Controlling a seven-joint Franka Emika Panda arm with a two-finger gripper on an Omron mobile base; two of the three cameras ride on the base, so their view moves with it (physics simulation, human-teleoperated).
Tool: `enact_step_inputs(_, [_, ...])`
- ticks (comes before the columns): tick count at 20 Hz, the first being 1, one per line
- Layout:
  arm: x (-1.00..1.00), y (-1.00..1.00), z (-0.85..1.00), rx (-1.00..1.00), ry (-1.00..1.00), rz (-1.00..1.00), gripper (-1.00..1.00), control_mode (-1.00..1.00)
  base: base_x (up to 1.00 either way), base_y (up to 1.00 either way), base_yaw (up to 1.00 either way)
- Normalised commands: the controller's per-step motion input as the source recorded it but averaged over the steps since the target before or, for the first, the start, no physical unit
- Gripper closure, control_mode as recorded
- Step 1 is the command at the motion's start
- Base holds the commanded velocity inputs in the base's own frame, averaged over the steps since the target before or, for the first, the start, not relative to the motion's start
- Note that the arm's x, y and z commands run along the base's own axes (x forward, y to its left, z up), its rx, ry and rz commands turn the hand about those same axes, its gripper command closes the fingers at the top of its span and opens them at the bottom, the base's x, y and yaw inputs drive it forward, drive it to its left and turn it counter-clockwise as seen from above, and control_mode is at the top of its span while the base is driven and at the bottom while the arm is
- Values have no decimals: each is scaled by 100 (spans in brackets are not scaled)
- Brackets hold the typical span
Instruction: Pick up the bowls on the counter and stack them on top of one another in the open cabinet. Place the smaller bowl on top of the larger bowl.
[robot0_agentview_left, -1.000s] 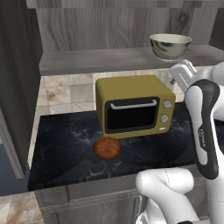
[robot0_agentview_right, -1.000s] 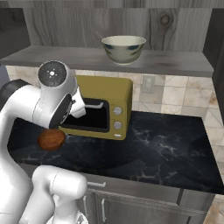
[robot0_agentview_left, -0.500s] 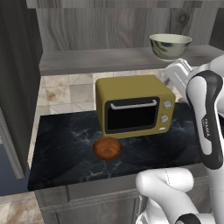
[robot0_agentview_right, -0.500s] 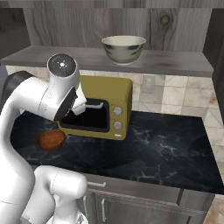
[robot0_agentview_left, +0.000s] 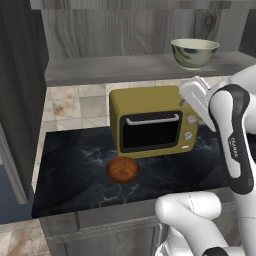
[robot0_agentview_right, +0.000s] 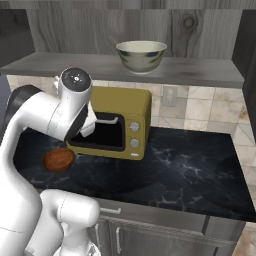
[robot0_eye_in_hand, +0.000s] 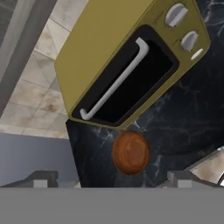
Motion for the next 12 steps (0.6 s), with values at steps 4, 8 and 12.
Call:
enact_step_inputs(4, [4,19,-26,0,13,12,-100,-100,0,0,0])
enact_step_inputs(8, [5,19,-26,0,14,13,-100,-100,0,0,0])
enact_step_inputs(12, [1,17,-31,0,10,12,-100,-100,0,0,0])
